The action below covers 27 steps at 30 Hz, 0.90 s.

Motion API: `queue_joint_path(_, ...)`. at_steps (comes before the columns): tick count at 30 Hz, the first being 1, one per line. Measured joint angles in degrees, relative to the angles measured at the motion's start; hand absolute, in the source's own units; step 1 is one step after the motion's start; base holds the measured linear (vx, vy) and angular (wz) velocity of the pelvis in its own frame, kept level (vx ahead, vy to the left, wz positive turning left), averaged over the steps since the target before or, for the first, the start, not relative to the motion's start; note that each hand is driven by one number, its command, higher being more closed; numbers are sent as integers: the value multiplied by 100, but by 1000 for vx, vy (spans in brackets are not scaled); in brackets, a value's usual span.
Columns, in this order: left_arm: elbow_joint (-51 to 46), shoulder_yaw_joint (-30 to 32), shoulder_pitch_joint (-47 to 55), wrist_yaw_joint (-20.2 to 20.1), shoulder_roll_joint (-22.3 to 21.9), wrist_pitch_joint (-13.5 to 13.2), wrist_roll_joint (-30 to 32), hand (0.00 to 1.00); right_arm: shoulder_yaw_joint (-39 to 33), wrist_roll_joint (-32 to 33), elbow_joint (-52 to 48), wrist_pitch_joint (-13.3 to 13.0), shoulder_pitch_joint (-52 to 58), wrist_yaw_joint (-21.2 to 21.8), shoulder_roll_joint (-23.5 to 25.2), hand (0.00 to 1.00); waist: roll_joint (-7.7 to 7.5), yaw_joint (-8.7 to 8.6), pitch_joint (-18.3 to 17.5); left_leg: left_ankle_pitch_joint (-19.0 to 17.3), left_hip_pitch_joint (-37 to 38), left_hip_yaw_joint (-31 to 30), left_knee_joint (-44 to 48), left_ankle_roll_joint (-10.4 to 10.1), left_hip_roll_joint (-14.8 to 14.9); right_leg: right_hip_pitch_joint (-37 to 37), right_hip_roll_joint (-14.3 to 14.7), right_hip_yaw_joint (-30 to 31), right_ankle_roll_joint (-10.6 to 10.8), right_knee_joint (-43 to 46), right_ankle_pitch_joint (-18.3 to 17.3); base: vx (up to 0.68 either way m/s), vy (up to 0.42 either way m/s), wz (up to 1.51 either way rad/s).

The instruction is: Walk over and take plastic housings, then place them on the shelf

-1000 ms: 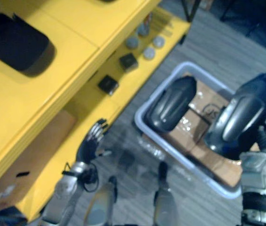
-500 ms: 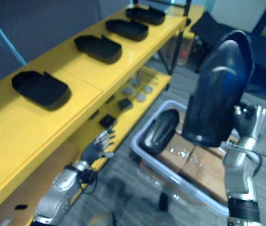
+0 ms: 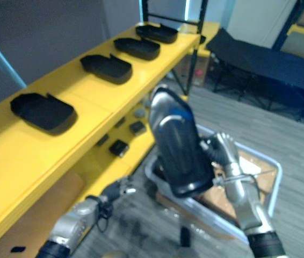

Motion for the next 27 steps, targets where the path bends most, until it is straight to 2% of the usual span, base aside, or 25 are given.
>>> queue_joint_path(5,352,-222,-5,284,-134,-31,-55,0,433,-11,428,-3,54,9,222,100,-2,-21,-1,24,72,7,-65,2,0,3,-1,-1,1,-11,1,0,0,0)
queue_joint_path(9,558,-220,-21,444,-254,-262,-71,0,718,-27,763,-2,151,26,553,100,-38,-20,-17,184,204,9,-345,-28,-4,15,-11,-22,1,-53,1,-5,-15,2)
queue_joint_path(17,563,-230,-10,582,-288,-532,-463,0,967,-177,1230,20,240,22,779,100,-43,-27,-21,293,302,-25,-526,-71,7,35,-15,-46,7,-56,-4,-2,-4,0)
queue_joint_path(24,468,-241,13,644,-289,-948,-771,0,1125,-176,1453,187,238,-47,840,100,-57,-25,-46,333,390,-54,-606,-81,8,129,-28,-137,37,-57,-26,6,-1,4)
queue_joint_path(27,148,-231,14,647,-286,-1154,-1198,0,1208,-177,1586,284,232,-152,932,100,-65,-2,-50,352,388,-74,-631,-81,8,129,-31,-160,37,-57,-26,4,-1,3)
